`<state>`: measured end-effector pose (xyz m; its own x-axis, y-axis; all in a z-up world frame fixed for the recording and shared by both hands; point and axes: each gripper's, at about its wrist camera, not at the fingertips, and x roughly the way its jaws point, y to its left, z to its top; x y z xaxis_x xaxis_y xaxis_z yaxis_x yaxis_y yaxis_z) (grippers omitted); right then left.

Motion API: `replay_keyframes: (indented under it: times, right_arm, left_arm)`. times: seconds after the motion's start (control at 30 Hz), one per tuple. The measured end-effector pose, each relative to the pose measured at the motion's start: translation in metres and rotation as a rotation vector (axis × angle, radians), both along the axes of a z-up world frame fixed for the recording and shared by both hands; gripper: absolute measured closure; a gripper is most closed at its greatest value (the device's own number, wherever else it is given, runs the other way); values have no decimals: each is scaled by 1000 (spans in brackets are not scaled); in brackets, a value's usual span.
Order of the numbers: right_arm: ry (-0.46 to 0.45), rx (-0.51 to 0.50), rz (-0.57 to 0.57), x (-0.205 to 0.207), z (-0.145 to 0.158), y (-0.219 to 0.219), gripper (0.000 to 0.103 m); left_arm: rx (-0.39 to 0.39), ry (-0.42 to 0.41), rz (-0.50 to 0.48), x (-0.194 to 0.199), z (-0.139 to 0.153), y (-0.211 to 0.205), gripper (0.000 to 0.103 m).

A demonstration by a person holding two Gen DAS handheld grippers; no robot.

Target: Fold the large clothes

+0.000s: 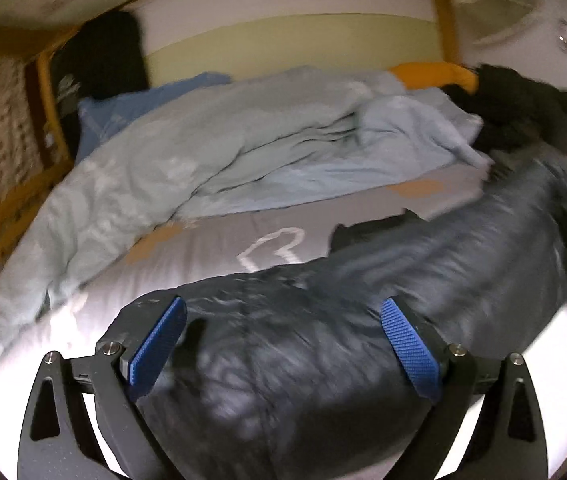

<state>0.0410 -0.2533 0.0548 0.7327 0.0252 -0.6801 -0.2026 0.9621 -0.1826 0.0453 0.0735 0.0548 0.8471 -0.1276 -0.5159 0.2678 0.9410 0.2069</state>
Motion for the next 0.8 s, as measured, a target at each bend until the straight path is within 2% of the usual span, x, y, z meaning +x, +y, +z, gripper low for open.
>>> replay_keyframes:
  times: [0.13,0.27,0.33,0.43,0.57,0.63,0.67,0.7,0.73,0.8]
  right_arm:
    - [-6,39,-36,13,1,-6,77]
    - [-6,69,-84,32,-4,-10,77]
    - [-33,32,-107,42,-8,-6,77]
    - [-48,-23,-127,54,-16,0,77]
    - [-11,10,-173,73,-27,-8,77]
    - [-9,-7,-195,78,-32,-8,75]
    - [-13,-21,-204,79,-33,-7,73]
    - [-27,-39,-220,77,-32,-6,65]
    - [-49,-59,-236,74,-30,-4,51]
    - [-103,-101,-263,67,-23,-3,36]
  left_arm:
    - [80,-18,-33,-10,-6,-17,2]
    - [74,-39,25,-12,-11,-23,2]
    - [62,-63,58,-15,-12,-24,2]
    - [84,-98,64,-19,-14,-29,2]
    - [119,-75,57,-11,-24,-33,2]
    - [107,-28,95,0,-30,-29,2]
    - [61,16,107,8,-32,-23,2]
    - [16,55,112,15,-33,-17,2]
    - [-5,74,123,19,-35,-13,2]
    - [7,77,143,27,-39,-10,4]
